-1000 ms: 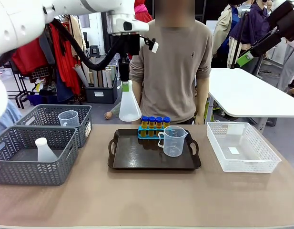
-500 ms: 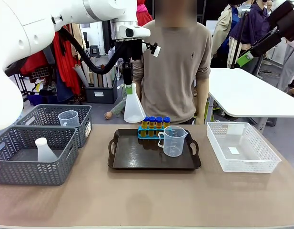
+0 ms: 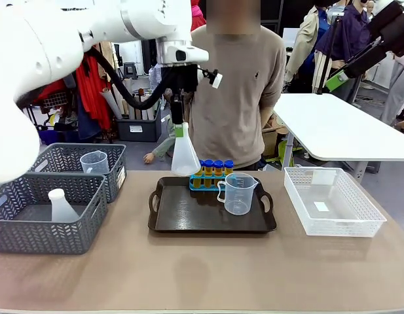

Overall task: Prepare the laboratory tools.
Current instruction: Pick up one Small flask and place it on the Handle tray.

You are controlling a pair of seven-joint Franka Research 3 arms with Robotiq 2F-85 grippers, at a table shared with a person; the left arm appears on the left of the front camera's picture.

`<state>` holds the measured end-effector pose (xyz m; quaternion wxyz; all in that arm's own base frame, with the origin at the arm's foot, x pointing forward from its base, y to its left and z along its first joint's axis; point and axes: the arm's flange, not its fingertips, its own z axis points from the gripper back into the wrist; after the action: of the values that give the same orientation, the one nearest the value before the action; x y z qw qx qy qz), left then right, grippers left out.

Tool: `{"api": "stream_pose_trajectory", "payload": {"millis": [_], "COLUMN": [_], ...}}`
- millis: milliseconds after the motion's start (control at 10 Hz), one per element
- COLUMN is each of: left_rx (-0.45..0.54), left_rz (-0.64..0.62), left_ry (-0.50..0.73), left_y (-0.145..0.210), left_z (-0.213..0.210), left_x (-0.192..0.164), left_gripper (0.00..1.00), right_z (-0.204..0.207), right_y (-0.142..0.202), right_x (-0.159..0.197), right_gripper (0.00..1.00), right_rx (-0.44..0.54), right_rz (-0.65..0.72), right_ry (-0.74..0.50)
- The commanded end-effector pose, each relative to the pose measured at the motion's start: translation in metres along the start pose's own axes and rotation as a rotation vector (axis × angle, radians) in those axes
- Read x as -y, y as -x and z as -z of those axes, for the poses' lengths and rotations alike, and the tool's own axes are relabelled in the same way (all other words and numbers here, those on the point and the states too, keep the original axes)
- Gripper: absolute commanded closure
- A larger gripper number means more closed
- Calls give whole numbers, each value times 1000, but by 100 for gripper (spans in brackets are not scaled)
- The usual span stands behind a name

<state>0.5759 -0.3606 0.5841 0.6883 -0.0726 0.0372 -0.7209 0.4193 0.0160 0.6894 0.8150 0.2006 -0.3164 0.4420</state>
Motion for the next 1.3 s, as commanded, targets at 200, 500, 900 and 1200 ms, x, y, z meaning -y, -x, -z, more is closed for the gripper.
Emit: {"api": "stream_pose_trajectory", "payload": {"millis": [200, 500, 900, 1200], "left_rx": [-35, -53, -100, -104], "left_rz": [35, 94, 125, 115], "left_ry": [-30, -11, -61, -80], "left_y": [-18, -31, -36, -30], "left_z": [39, 76, 117, 137], "left_x": [-39, -45, -54, -56], "left_gripper": [100, 100, 100, 100], "right_z": [-1, -1, -1, -1], "right_y": [-1, -1, -1, -1], "right_x": [0, 0, 0, 0], "right_gripper": [0, 0, 0, 0], "right_rx": [8, 8, 8, 8], "right_rz": [-4, -4, -4, -4], "right_ry": [-6, -6, -6, -6]}}
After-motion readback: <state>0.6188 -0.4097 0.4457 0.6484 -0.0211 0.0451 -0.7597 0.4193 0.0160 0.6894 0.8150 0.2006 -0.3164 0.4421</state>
